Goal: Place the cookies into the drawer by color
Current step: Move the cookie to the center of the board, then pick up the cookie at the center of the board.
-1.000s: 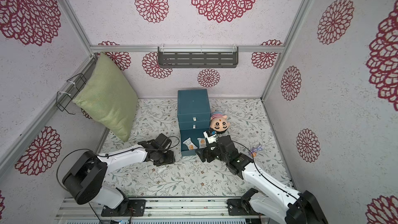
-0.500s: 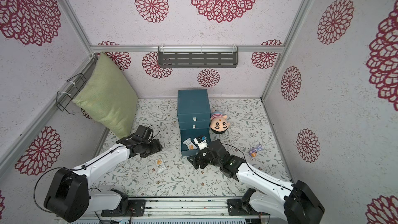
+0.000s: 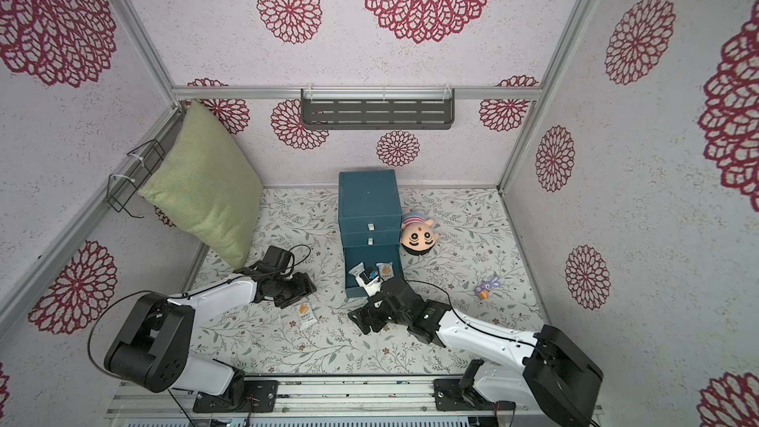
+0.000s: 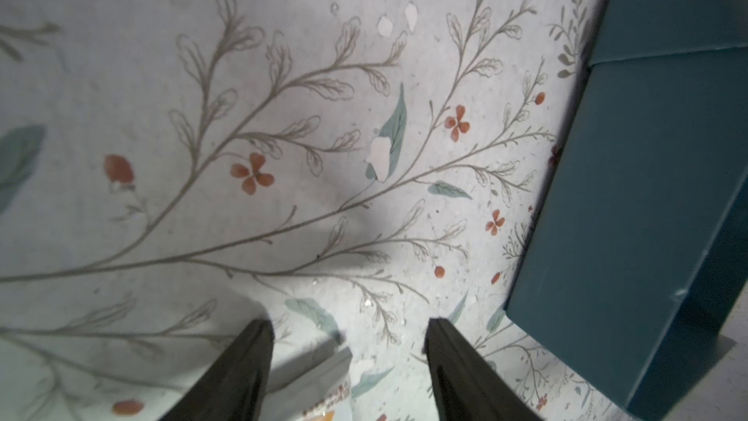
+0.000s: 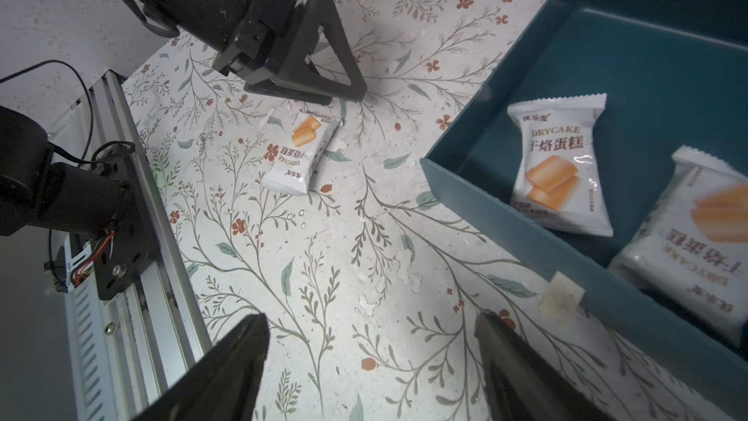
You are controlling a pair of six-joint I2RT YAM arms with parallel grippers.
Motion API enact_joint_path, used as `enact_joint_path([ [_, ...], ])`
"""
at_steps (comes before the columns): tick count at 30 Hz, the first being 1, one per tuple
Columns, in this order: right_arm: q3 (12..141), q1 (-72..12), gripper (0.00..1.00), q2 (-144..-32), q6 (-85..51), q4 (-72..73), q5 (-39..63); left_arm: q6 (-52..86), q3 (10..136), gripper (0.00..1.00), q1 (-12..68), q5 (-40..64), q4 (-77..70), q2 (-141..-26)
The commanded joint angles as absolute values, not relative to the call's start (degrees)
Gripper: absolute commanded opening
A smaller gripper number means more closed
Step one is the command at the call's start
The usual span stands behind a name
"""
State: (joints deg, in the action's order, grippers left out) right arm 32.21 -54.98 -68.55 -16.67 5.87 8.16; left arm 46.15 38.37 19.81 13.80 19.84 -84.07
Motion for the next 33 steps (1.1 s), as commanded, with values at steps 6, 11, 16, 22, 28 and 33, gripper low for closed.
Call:
enact_joint_path([
  [6, 33.74, -56.71, 0.87, -70.95, -17.96, 8.68, 5.5, 52.9, 30.67, 0.68, 26.03, 13.21, 19.41, -76.54],
  [11, 35.09, -58.48, 0.88, -74.31, -17.07, 9.61, 3.97, 54.86, 28.33, 0.69, 27.44, 10.86, 20.07, -71.99],
  [16, 38.71, -60.43, 0.88, -79.36, -13.99, 9.57, 2.02, 54.47, 28.79, 0.83, 24.97, 4.89, 24.52, -65.99],
  [22, 44.34, -64.08, 0.89, -85.74, -10.8, 7.98, -1.41, 56.11, 29.39, 0.97, 22.37, -1.61, 30.42, -57.66],
  [28, 49.89, -68.12, 0.99, -92.12, -7.88, 6.73, -5.05, 59.3, 30.32, 0.97, 21.42, -7.44, 36.67, -50.55],
  [33, 54.01, -70.47, 0.99, -97.37, -6.13, 5.55, -6.98, 61.5, 29.82, 0.97, 21.38, -9.28, 38.07, -43.7],
])
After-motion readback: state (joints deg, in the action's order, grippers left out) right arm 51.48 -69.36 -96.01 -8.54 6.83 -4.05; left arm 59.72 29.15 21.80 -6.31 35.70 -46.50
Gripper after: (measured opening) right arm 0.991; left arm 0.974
